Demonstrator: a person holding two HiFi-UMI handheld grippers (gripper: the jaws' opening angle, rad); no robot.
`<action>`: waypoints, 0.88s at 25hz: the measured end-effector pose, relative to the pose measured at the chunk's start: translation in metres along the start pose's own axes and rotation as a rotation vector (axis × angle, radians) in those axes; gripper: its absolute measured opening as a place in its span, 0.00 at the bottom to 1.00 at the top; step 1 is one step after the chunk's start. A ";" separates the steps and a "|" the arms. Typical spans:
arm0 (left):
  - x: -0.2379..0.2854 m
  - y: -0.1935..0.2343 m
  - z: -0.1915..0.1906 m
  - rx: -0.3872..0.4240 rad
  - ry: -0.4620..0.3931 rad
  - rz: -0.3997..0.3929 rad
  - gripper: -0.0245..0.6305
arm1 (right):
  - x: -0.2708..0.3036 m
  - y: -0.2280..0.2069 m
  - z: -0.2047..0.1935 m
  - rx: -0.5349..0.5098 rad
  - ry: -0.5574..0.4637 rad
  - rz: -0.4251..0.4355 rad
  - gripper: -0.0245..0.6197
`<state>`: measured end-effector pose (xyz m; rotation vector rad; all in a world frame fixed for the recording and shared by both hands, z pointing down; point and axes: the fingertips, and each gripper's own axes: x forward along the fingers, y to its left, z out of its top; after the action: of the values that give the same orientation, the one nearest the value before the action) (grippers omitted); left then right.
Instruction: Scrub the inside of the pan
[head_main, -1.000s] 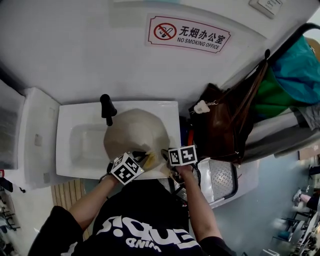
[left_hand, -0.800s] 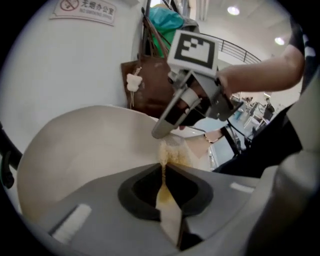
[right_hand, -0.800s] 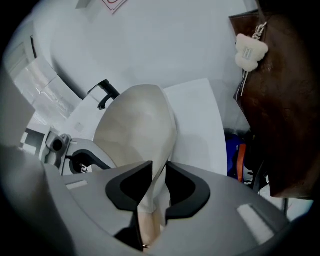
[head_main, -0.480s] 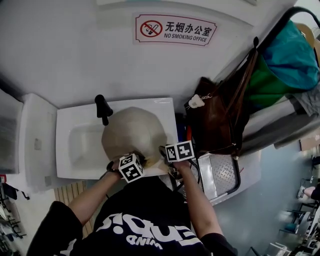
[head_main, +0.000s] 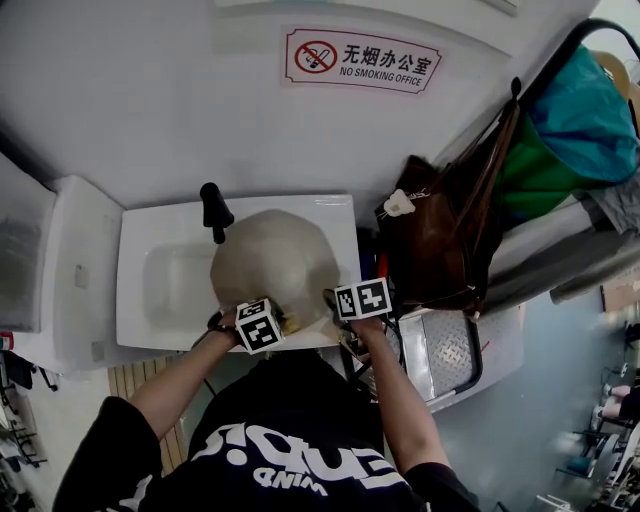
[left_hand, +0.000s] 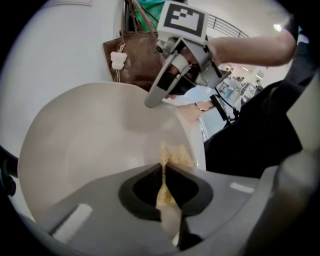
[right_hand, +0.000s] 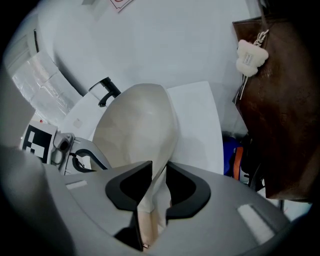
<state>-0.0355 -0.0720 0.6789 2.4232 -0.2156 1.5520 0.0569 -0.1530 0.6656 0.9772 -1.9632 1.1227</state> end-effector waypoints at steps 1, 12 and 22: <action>0.000 0.000 -0.002 0.006 0.011 -0.003 0.07 | 0.000 0.000 0.000 -0.001 -0.002 -0.001 0.19; -0.017 0.034 -0.052 0.106 0.184 0.013 0.07 | 0.000 -0.001 0.000 -0.006 -0.002 -0.007 0.19; -0.030 0.069 -0.076 0.259 0.337 0.048 0.07 | 0.000 0.000 -0.001 -0.020 0.003 -0.011 0.19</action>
<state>-0.1322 -0.1158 0.6913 2.2968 -0.0072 2.0913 0.0564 -0.1523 0.6660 0.9746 -1.9605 1.0953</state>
